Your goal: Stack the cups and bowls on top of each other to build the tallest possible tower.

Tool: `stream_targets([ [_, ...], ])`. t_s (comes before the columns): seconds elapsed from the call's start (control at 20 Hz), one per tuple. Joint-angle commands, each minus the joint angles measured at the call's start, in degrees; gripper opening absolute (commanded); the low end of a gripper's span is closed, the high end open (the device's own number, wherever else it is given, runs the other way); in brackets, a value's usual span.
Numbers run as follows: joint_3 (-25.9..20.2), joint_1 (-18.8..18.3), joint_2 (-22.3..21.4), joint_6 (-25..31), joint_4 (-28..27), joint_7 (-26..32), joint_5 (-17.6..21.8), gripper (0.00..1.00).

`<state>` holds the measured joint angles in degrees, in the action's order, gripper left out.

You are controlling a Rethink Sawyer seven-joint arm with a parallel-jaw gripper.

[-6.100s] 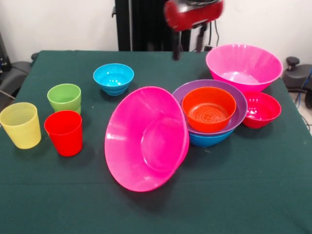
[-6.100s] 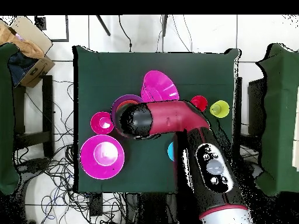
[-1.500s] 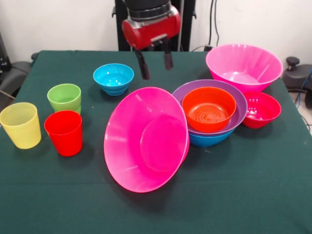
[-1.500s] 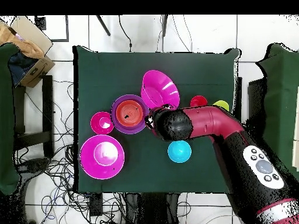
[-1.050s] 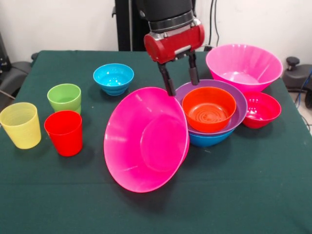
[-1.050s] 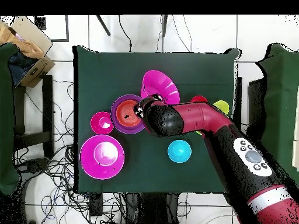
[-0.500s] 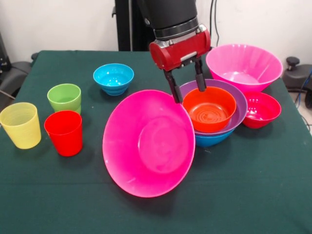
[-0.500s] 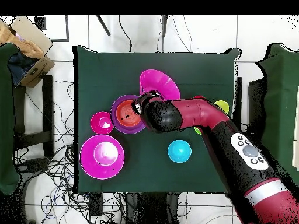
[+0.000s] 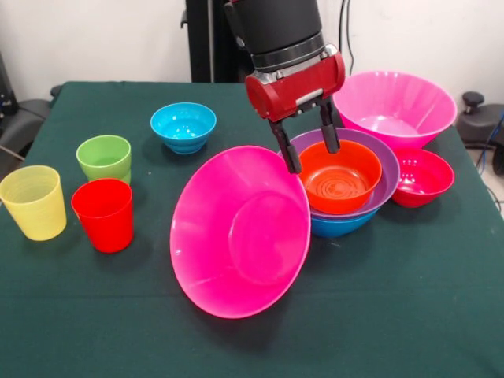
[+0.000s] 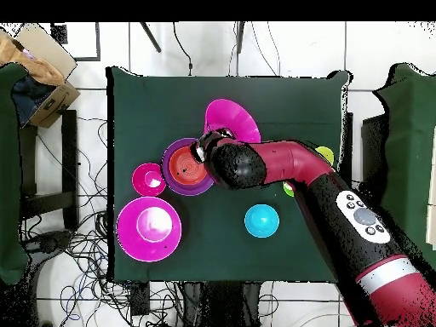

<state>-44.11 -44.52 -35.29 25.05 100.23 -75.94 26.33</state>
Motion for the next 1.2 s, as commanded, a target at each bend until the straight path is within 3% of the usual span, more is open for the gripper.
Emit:
stream_targets([
  [0.05, 1.06, -0.36, 2.3, 2.87, -3.11, 2.62, 2.86, 1.0],
  [0.2, 3.13, 1.18, 1.2, 3.19, -3.97, 1.39, 3.8, 1.0],
  [0.35, 8.01, 4.16, -0.21, 2.53, -6.23, -0.02, 7.9, 1.0],
  [0.6, 8.3, 3.2, -0.06, 1.08, -7.05, 2.26, 10.24, 1.0],
  [0.75, 10.08, 4.43, -1.02, -0.47, -7.1, 0.72, 12.76, 1.0],
  [1.2, 10.62, 5.49, -2.3, 0.35, -7.47, -0.32, 14.64, 1.0],
])
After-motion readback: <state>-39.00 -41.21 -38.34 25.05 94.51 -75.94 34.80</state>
